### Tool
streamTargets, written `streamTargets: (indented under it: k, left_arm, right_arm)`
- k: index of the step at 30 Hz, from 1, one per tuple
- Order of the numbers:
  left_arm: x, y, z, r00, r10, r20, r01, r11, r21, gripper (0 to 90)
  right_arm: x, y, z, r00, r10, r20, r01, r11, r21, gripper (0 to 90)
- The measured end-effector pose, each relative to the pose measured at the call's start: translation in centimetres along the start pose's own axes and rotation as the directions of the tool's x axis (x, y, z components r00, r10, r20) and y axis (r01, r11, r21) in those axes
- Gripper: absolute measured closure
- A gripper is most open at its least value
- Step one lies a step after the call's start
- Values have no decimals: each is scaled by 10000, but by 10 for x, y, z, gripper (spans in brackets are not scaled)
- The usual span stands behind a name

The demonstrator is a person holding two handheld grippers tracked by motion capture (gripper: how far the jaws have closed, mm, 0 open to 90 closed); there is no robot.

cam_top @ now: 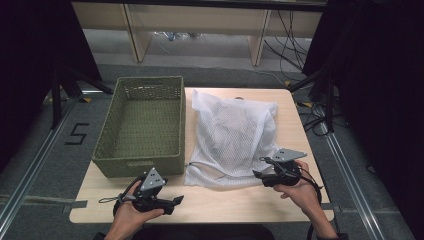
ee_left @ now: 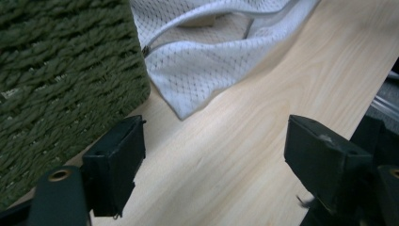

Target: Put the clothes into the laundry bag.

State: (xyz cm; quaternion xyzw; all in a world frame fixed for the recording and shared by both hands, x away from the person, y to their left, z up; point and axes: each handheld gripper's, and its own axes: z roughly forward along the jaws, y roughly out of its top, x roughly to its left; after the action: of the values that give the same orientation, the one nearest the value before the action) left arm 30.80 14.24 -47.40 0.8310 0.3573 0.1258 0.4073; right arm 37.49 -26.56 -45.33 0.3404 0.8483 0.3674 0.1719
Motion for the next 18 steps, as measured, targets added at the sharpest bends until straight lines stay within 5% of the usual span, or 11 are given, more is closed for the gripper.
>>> streamTargets:
  k: [1, 7, 10, 12, 18]
  left_arm:
    - [0, 0, 0, 10000, 2, -19, -2, 10000, 14, 211]
    - [-1, -3, -3, 10000, 55, 21, -55, 10000, 59, 211]
    - [-4, -5, -4, 10000, -5, 54, 6, 10000, -88, 210]
    - [-6, -6, -4, 10000, 65, 51, -65, 10000, 13, 209]
    - [-15, -7, -6, 9999, 96, 89, -96, 10000, 17, 208]
  right_arm:
    - [-2, 0, 1, 9986, -522, -66, 521, 9986, -121, 347]
    - [10, -8, -2, 9998, -183, -88, 185, 9994, 279, 344]
    - [14, -11, -3, 9972, -615, -434, 621, 9980, 106, 339]
    - [21, -15, -7, 9989, -233, -415, 244, 9994, 261, 331]
    - [32, -28, -9, 9950, -430, -899, 481, 9973, 548, 319]
